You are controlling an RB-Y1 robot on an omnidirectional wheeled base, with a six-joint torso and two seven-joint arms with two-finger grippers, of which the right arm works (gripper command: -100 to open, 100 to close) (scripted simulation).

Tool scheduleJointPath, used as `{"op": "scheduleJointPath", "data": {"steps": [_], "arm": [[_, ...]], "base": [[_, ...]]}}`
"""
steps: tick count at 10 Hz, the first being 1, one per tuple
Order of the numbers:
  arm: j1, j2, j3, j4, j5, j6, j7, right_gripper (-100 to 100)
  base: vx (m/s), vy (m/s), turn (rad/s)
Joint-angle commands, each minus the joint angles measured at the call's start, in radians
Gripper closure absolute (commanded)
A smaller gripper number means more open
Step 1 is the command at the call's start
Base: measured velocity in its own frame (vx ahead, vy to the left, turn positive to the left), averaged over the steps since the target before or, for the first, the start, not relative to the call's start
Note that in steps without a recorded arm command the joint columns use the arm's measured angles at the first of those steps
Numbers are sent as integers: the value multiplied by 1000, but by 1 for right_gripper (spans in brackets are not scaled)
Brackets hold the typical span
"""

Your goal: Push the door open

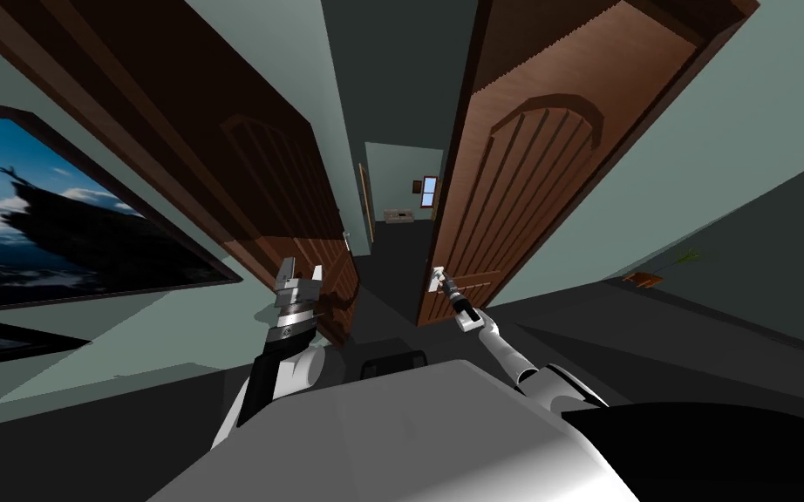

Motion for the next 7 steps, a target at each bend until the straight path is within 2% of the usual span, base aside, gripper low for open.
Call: {"op": "scheduleJointPath", "data": {"steps": [1,2,3,7], "arm": [[-8,7,-5,9,1,4,4,-100],[-4,4,-4,3,1,3,2,-100],[-4,4,-4,3,1,3,2,100],[-4,4,-4,3,1,3,2,100]], "base": [[211,7,38],[91,1,10],[-10,-1,-8],[-17,-2,7]]}}
